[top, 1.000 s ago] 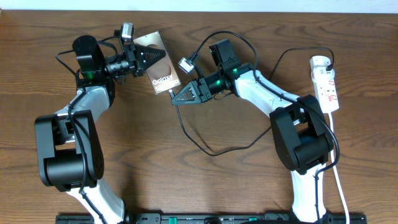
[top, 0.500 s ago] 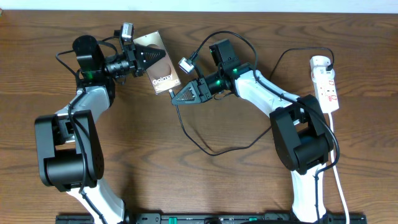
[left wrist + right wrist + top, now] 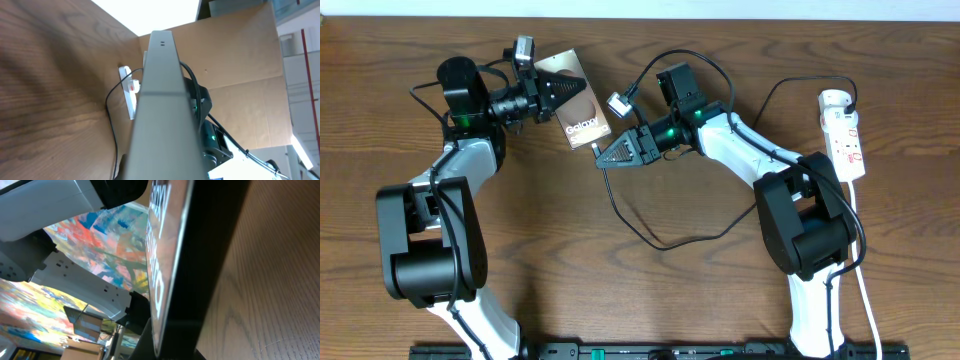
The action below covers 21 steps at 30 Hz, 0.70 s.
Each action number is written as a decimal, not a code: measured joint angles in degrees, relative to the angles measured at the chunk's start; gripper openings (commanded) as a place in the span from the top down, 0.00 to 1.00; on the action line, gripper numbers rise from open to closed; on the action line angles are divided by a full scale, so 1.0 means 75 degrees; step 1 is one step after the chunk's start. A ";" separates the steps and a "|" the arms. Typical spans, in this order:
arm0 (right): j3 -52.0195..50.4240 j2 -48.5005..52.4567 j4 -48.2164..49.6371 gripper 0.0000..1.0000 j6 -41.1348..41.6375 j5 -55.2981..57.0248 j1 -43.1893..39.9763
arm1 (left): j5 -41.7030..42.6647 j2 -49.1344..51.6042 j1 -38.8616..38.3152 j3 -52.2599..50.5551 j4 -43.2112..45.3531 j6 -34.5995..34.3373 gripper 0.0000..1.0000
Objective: Plug charger to phone and switch on socket
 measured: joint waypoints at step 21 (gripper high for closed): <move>0.0000 0.0000 0.0003 0.99 0.0003 -0.0006 0.0003 | 0.0105 0.0000 0.0000 0.0000 0.0143 0.0073 0.93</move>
